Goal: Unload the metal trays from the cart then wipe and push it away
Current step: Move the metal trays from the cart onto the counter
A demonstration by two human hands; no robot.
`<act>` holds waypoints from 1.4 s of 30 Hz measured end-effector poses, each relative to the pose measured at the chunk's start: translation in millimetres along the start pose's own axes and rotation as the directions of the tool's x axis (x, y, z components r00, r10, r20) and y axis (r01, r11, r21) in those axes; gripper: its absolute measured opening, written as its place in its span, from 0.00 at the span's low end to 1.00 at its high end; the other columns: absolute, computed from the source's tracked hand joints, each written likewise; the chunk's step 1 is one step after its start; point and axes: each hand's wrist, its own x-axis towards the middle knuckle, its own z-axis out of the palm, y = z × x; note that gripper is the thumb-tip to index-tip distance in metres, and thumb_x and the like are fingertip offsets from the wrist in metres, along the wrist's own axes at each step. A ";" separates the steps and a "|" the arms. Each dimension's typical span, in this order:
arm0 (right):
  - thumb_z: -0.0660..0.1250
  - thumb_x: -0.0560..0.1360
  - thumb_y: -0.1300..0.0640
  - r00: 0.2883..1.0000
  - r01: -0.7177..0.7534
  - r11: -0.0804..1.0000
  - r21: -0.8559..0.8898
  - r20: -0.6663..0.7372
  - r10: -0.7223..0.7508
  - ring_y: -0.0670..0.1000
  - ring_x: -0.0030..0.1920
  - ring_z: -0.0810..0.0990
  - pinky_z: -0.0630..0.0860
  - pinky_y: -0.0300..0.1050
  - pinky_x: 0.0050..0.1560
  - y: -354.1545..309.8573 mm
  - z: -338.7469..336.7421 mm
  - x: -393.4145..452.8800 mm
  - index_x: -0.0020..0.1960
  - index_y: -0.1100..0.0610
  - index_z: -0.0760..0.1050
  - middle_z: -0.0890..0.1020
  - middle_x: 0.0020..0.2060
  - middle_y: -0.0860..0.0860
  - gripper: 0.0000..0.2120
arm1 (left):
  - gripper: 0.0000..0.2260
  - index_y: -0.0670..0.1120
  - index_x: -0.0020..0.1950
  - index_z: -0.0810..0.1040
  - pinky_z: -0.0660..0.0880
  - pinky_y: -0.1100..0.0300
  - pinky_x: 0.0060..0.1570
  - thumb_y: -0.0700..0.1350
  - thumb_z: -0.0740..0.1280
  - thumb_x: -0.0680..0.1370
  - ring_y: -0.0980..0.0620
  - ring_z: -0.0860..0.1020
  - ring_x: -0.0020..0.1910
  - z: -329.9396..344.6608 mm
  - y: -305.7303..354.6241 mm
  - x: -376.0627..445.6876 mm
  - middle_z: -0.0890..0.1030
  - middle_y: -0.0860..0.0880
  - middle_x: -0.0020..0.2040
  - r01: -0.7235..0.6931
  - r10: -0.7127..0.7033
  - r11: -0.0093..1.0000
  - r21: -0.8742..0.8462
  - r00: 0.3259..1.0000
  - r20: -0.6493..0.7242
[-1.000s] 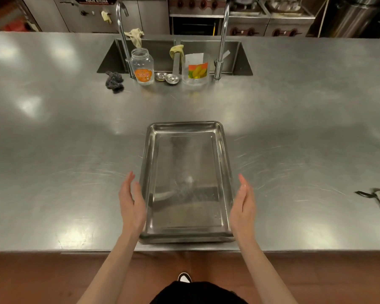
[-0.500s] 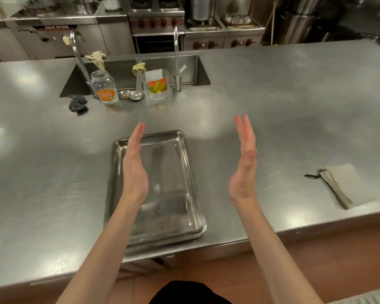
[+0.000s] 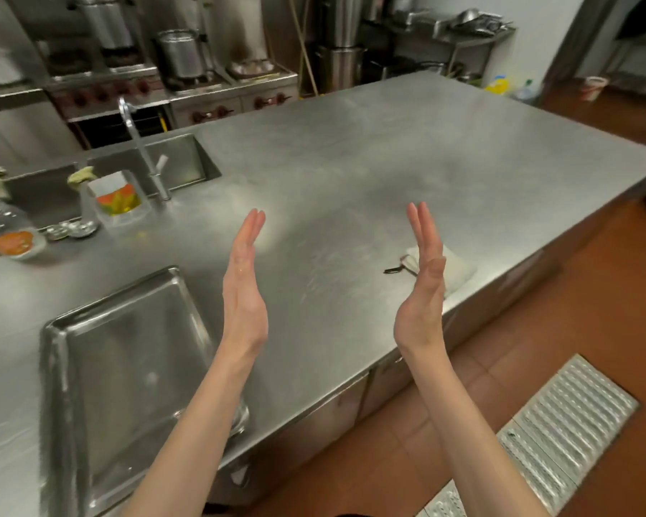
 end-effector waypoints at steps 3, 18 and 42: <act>0.42 0.82 0.30 0.998 0.010 0.999 -0.036 -0.067 -0.013 0.46 0.82 0.61 0.55 0.37 0.80 -1.4 -39.0 1.1 0.83 0.56 0.59 0.67 0.80 0.51 0.41 | 0.30 0.48 0.84 0.63 0.55 0.43 0.84 0.62 0.47 0.86 0.57 0.63 0.82 43.6 4.2 -2.7 0.70 0.54 0.81 0.003 -0.001 0.999 -0.039 0.998 0.055; 0.43 0.88 0.50 0.852 -0.135 0.937 -0.323 -0.521 -0.057 0.46 0.81 0.63 0.58 0.46 0.82 -23.2 -184.1 -25.0 0.82 0.56 0.62 0.68 0.80 0.48 0.25 | 0.26 0.53 0.80 0.66 0.57 0.49 0.83 0.61 0.47 0.86 0.58 0.66 0.81 217.3 12.9 -10.1 0.72 0.54 0.79 0.104 0.027 0.963 -0.247 0.880 0.475; 0.39 0.82 0.30 0.286 -0.536 0.700 -0.471 -0.882 -0.374 0.42 0.80 0.63 0.55 0.29 0.75 -145.9 -250.0 -224.4 0.83 0.51 0.61 0.69 0.79 0.46 0.39 | 0.24 0.46 0.84 0.62 0.57 0.48 0.83 0.49 0.44 0.89 0.57 0.65 0.81 357.3 88.6 -191.6 0.71 0.52 0.80 0.367 0.344 0.844 -0.392 0.191 0.919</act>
